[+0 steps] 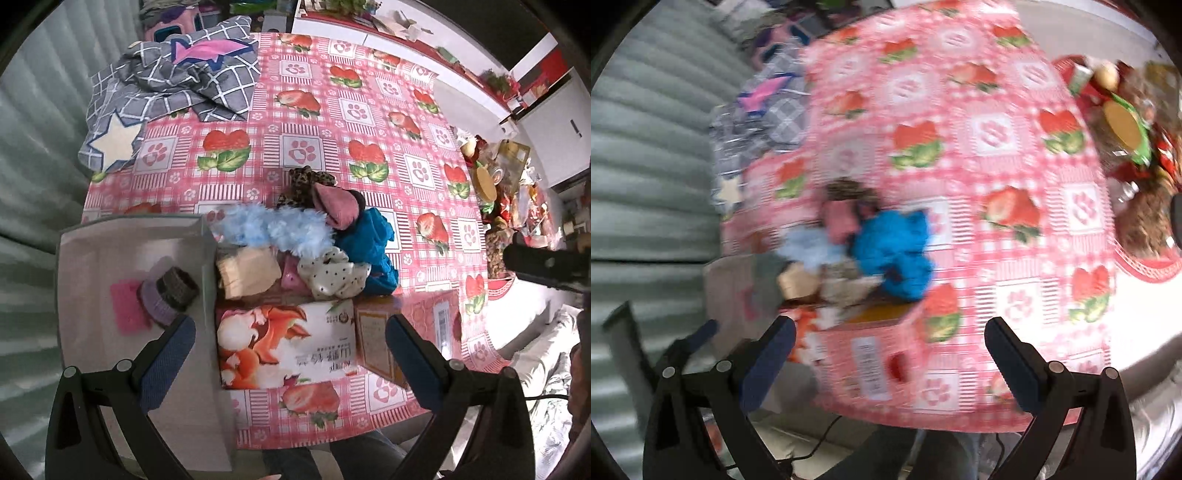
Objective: Organize soft objects
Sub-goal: 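Move both tools back toward the remaining soft items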
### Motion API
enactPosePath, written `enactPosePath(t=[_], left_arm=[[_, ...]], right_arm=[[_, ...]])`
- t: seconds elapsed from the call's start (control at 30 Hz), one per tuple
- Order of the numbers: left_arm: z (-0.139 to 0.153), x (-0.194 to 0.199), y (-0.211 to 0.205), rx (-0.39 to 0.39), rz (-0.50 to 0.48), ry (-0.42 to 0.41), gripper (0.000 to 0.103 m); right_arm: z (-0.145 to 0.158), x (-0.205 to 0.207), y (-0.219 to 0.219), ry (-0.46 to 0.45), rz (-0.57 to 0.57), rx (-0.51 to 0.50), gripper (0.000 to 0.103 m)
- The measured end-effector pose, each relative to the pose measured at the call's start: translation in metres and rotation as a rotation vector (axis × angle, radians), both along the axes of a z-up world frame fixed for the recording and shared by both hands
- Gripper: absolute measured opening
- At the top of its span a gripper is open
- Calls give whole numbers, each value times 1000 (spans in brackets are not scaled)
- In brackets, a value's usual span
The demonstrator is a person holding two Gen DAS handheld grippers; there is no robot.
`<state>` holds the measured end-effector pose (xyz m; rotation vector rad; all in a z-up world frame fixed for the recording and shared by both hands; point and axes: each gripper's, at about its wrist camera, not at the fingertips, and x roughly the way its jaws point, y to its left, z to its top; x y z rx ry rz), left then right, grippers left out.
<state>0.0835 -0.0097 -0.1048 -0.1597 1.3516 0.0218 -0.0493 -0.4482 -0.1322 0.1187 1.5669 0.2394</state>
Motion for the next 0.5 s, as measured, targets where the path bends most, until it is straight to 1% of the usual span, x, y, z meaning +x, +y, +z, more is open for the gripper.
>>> enactPosePath(t=[0.17, 0.3, 0.4, 0.5], left_arm=[[-11, 21, -4, 25, 17, 33, 103], [-21, 34, -4, 44, 38, 59, 103], [-27, 44, -4, 62, 48, 77, 103], [-33, 54, -3, 87, 56, 93, 103]], right_arm=[[-42, 15, -31, 75, 11, -17, 103], [-78, 31, -42, 130, 54, 8, 103], [-98, 43, -19, 164, 108, 35, 103], [-122, 59, 8, 201, 194, 41, 103]])
